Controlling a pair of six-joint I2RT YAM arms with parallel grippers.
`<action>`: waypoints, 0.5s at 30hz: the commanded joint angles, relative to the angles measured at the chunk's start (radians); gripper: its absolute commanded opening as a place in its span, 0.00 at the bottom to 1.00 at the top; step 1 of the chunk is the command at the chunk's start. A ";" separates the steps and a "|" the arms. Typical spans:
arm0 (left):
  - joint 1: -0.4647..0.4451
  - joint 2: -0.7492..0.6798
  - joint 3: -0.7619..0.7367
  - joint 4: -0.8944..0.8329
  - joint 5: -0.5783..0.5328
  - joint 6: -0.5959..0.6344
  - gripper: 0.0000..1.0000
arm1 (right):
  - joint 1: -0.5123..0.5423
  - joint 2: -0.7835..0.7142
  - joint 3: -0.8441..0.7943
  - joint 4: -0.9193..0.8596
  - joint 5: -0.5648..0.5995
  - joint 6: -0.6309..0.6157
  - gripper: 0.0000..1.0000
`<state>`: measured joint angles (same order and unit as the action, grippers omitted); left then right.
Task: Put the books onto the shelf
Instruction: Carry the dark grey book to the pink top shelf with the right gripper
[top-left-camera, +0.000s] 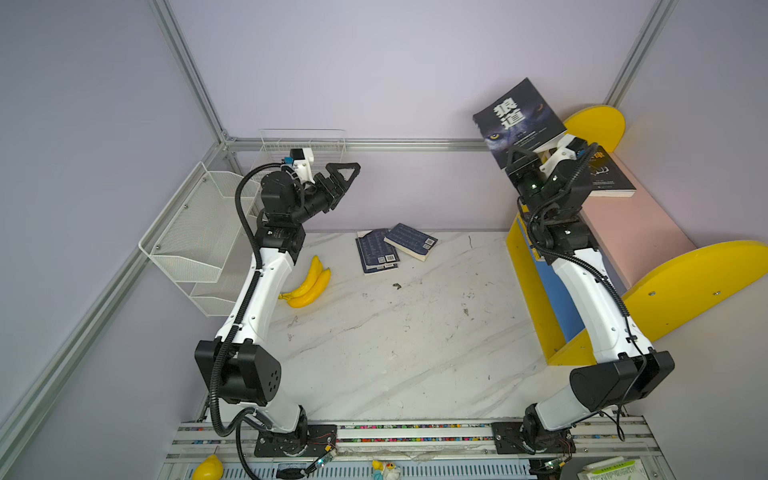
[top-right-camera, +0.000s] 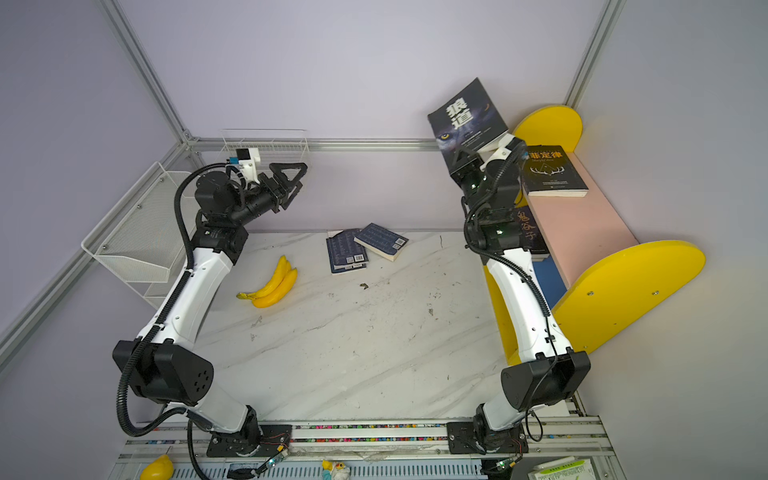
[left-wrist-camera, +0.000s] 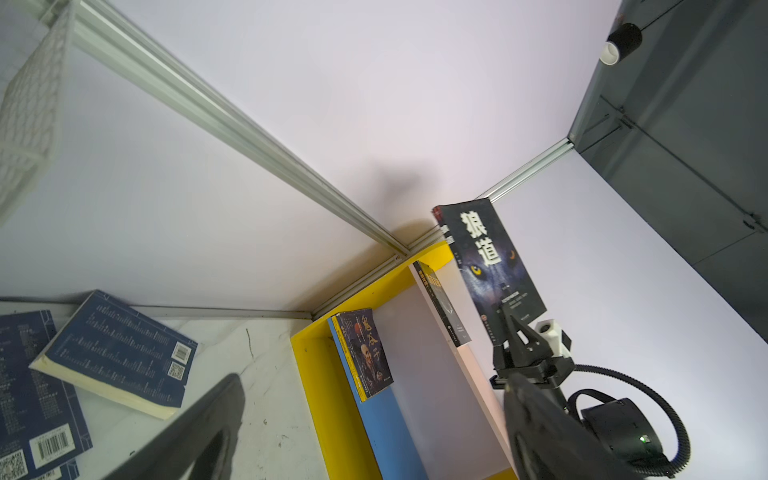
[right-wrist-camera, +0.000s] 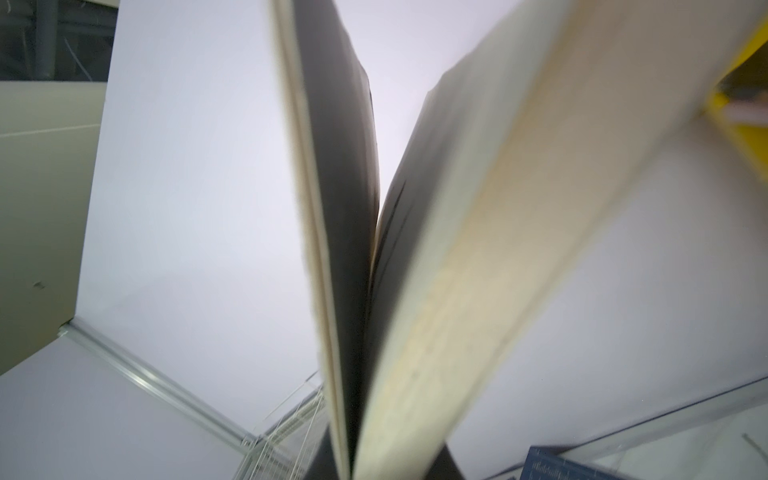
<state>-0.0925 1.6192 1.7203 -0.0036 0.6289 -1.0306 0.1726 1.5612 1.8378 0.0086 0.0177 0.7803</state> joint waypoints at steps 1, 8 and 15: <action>-0.069 -0.024 -0.034 -0.040 -0.038 0.136 0.98 | -0.102 -0.037 0.072 -0.036 0.056 0.016 0.07; -0.236 -0.016 -0.027 -0.111 -0.077 0.380 1.00 | -0.366 0.055 0.221 -0.164 -0.207 0.138 0.08; -0.286 -0.025 -0.074 -0.122 -0.118 0.428 1.00 | -0.505 0.047 0.153 -0.208 -0.318 0.216 0.09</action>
<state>-0.3836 1.6249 1.6878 -0.1307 0.5434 -0.6643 -0.3161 1.6222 1.9865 -0.2321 -0.1864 0.9478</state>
